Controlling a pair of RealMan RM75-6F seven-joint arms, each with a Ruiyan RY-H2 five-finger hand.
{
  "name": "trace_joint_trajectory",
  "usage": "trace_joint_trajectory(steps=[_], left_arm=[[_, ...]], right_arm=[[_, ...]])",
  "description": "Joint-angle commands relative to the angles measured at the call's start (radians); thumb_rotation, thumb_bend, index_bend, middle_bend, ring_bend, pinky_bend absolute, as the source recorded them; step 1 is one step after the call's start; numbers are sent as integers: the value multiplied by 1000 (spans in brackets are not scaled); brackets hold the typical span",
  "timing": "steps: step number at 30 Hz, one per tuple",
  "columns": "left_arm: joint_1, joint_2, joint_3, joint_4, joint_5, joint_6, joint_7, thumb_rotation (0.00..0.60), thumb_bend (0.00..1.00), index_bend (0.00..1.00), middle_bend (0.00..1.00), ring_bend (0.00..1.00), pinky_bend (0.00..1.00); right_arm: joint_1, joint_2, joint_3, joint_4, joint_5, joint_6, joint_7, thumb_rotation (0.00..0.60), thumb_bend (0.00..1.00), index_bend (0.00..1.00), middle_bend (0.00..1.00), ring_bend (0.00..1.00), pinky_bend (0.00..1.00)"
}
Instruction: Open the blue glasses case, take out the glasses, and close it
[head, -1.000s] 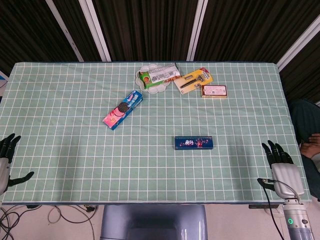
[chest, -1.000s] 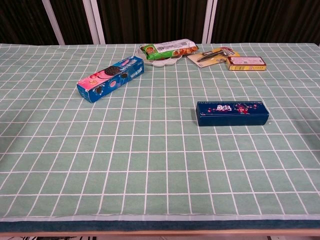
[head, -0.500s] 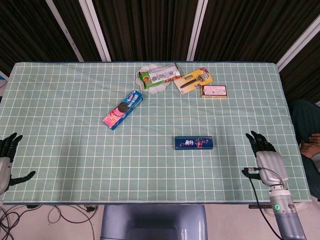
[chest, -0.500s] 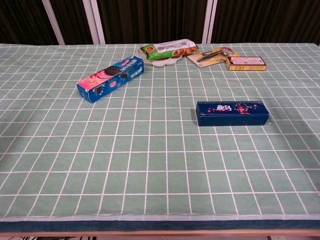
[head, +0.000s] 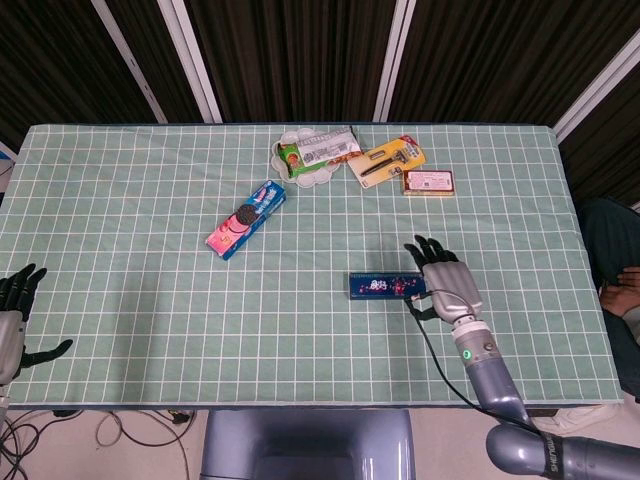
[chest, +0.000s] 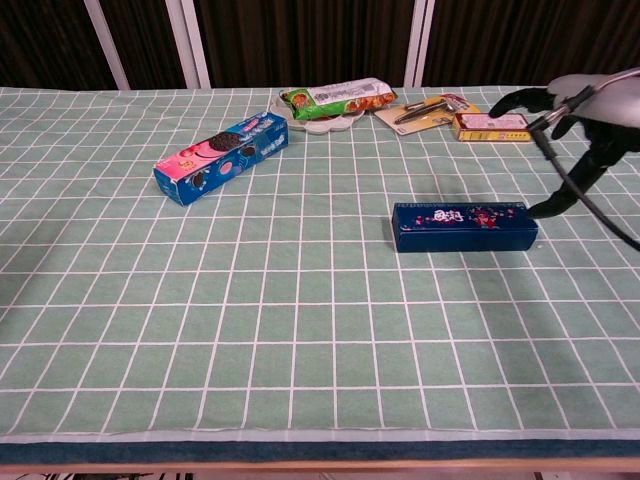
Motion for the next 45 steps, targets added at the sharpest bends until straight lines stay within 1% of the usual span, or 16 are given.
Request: trace_joint_trajectory(steps=[1,7,15,31,41,45], left_arm=[[-1,0,-3,3,-3,-1,-4,600,26,0,0,0,0],[-5,-1,-8,12,-6,-3,-15,600,26,0,0,0,0],[-6,4,-9,16,-8,-8,-28,600,27,0,0,0,0],[-7,13,-10,8,-25,-19,-34,600,26,0,0,0,0],[-5,19,-10,3,-34,-22,-38,600,27,0,0,0,0],[-5,22,-10,3,-34,-23,-41,600,26,0,0,0,0]], right_arm=[[47,-68,2,52,57,-7,-45,600,251,185,0,0,194],[99,-153,-1,118,117,0,-66,600,290,246,0,0,194],[143,-210,-1,178,174,7,-79,600,334,265,0,0,194],[183,-265,-12,255,228,1,-66,600,362,266,0,0,194],[198,-283,-16,264,235,2,-55,600,443,267,0,0,194],[203,-286,-16,261,235,9,-54,600,451,270,0,0,194]])
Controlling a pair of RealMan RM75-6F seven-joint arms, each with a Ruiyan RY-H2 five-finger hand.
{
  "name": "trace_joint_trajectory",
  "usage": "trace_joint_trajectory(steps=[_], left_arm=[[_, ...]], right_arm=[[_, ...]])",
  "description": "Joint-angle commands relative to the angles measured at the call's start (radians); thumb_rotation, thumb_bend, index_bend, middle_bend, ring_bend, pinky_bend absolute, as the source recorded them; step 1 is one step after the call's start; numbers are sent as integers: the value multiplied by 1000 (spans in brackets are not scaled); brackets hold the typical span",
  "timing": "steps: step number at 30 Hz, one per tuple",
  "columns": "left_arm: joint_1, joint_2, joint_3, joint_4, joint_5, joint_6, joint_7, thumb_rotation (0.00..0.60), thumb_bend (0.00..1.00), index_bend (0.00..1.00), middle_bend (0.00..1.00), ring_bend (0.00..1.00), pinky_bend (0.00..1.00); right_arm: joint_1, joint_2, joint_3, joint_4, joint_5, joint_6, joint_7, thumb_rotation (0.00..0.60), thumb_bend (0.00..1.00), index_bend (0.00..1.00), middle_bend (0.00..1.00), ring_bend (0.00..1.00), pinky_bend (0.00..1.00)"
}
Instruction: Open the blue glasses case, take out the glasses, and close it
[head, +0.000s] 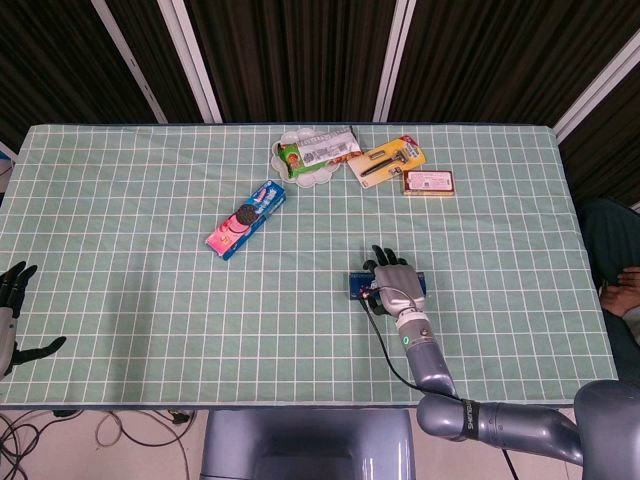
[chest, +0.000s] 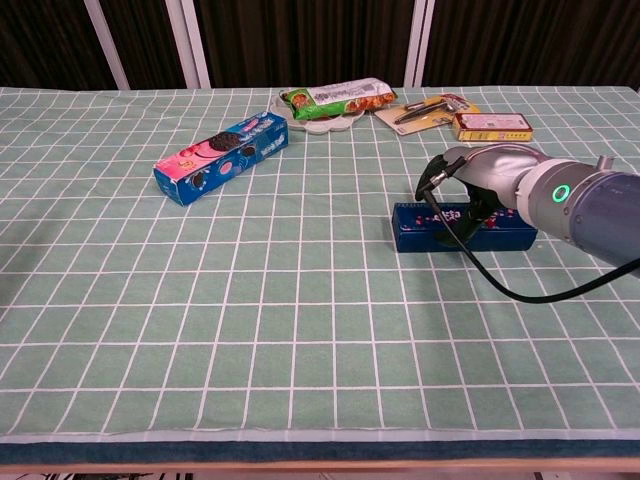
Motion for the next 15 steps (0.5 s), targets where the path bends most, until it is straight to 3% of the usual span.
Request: trace_joint_trajectory(steps=[1,15], left_arm=[[0,1,0,-1,0,0,-2,600,26,0,0,0,0],[3,8,1,-1,3,1,-15,600,26,0,0,0,0]], right_arm=[[2,-2,1,-1,2,3,1,600,451,270,0,0,194],[10,-9,-8,-1,14,17,-3,600,480,286,0,0,194]])
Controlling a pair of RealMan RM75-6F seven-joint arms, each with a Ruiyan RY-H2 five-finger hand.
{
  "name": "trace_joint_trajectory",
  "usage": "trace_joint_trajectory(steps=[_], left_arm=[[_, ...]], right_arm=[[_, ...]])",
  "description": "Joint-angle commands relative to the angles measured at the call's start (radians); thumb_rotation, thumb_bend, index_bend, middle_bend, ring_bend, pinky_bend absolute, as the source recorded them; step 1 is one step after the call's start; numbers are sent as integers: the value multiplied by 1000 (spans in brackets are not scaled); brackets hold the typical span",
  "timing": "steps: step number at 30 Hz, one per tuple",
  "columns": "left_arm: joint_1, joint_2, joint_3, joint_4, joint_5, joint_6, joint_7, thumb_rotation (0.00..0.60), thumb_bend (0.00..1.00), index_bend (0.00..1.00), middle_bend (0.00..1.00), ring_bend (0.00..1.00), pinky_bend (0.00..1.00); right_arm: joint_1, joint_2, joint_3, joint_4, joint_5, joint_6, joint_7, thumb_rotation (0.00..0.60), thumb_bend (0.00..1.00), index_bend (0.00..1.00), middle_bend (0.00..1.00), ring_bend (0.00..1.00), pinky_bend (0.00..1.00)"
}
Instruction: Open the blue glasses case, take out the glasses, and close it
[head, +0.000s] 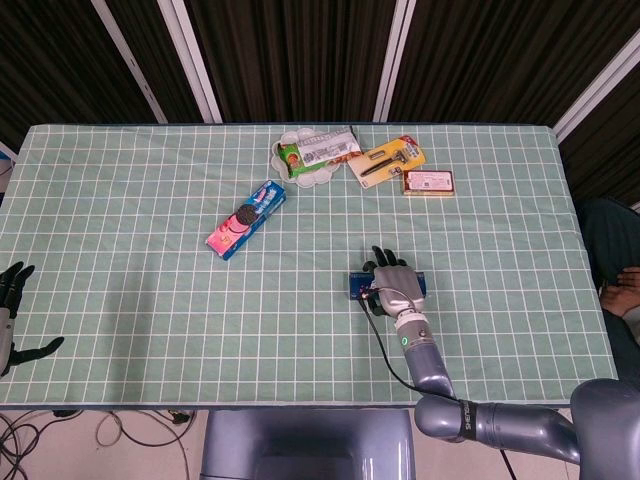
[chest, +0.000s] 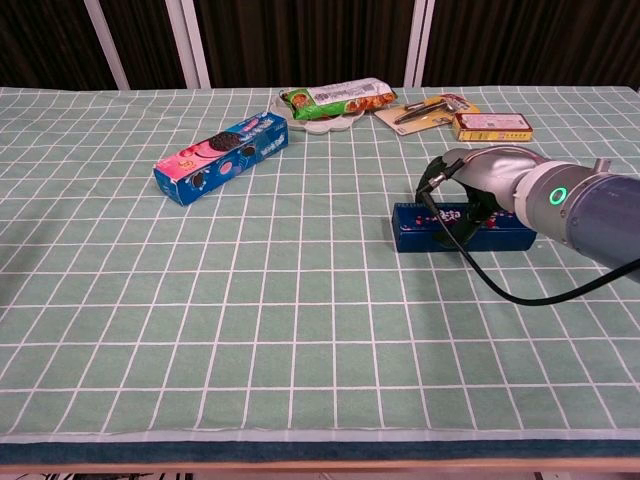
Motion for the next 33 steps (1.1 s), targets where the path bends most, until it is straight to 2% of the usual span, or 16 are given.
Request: trace_joint_trajectory(steps=[1,6,11,26,33], left_arm=[[0,1,0,0,0,0,-1,600,26,0,0,0,0],[0,3,0,-1,0,-2,-6,600,26,0,0,0,0],[0,4,0,0,0,-4,-9,600,26,0,0,0,0],[0,7,0,-2,-3,-6,-15,600,26,0,0,0,0],[-1,7,0,-3,-5,-8,-15,600,26,0,0,0,0]], right_arm=[[1,-1,0,-1,-1,1,0,600,490,287,0,0,194],[2,-5,0,-5,6,8,2,600,595,302,0,0,194],[2,-7,-2,-4,10,10,1,600,625,311,0,0,194],[14,-21,13,37,15,2,12,600,632,312,0,0,194],[42,-38,37,82,24,-12,-1,600,627,311,0,0,194]])
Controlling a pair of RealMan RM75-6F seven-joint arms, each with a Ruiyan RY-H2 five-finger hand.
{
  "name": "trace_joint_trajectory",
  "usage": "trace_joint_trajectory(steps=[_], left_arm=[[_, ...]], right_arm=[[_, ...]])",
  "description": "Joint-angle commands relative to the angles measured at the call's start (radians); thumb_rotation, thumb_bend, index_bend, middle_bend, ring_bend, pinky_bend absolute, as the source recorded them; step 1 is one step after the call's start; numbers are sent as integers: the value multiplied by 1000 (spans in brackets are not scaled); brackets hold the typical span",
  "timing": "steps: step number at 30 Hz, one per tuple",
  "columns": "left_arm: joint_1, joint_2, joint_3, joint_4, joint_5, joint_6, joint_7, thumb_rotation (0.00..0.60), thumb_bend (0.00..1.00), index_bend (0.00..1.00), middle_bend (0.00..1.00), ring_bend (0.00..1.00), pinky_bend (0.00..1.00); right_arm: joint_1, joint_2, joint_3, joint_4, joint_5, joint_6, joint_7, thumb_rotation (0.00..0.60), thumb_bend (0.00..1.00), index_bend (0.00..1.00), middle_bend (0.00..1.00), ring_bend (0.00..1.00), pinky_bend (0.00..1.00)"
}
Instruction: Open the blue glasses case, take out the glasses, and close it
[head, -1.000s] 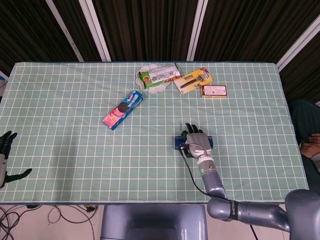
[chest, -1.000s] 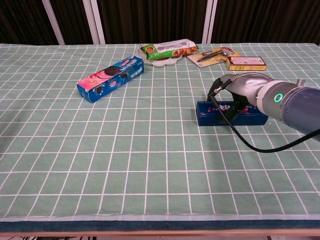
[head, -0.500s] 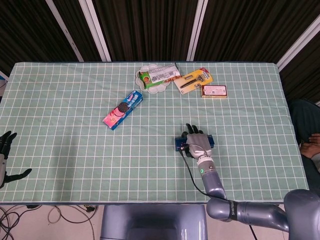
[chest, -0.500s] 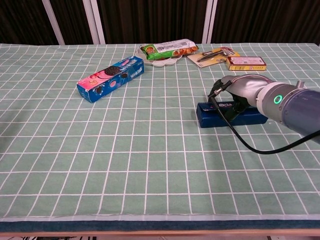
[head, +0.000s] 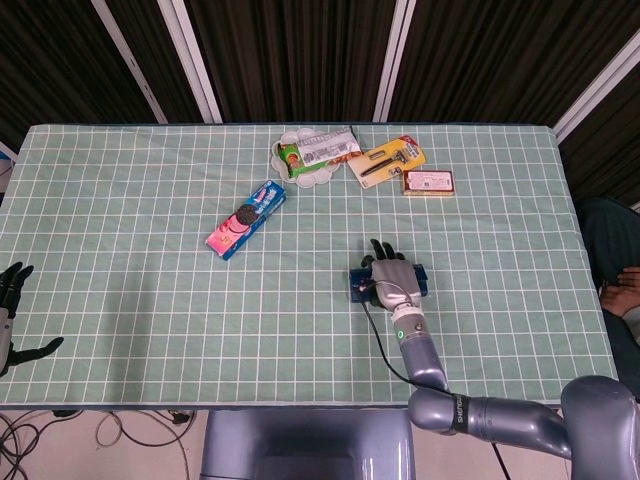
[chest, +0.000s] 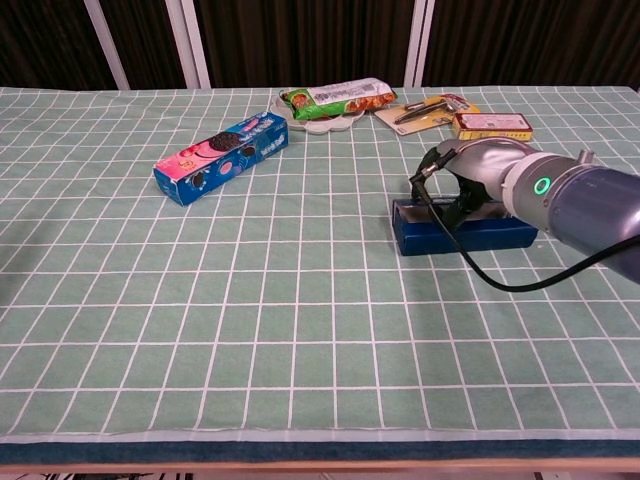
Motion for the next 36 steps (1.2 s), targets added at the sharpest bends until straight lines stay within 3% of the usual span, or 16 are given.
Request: trace_joint_trajectory(steps=[1,6,9,19,22,26,36], left_arm=[[0,0,0,-1,-1,-1,0,600,26,0,0,0,0],[1,2,0,-2,-2,-1,-1,600,26,0,0,0,0],[1,3,0,-2,-2,0,-2,600,27,0,0,0,0],[2,3,5,-2,8,0,-5,600,26,0,0,0,0],[1,3,6,-3,11,-1,-3,600,26,0,0,0,0],[-2,1,8,-5,15,-4,1,600,26,0,0,0,0],[-6,0,7,-6,12,-9,1,600,27,0,0,0,0]], right_arm=[[17,-11,15,27,9,-10,-8,600,620,311,0,0,194],[81,-52,74,116,27,-24,-31,600,509,291,0,0,194],[91,-60,83,125,9,-7,-28,600,483,278,0,0,194],[33,19,32,-59,-12,72,-54,600,475,272,0,0,194],[19,43,10,-114,-11,90,-74,600,502,273,0,0,194],[-1,72,-29,-196,-17,117,-98,600,616,272,0,0,194],[-20,62,-75,-217,2,133,-121,600,719,272,0,0,194]])
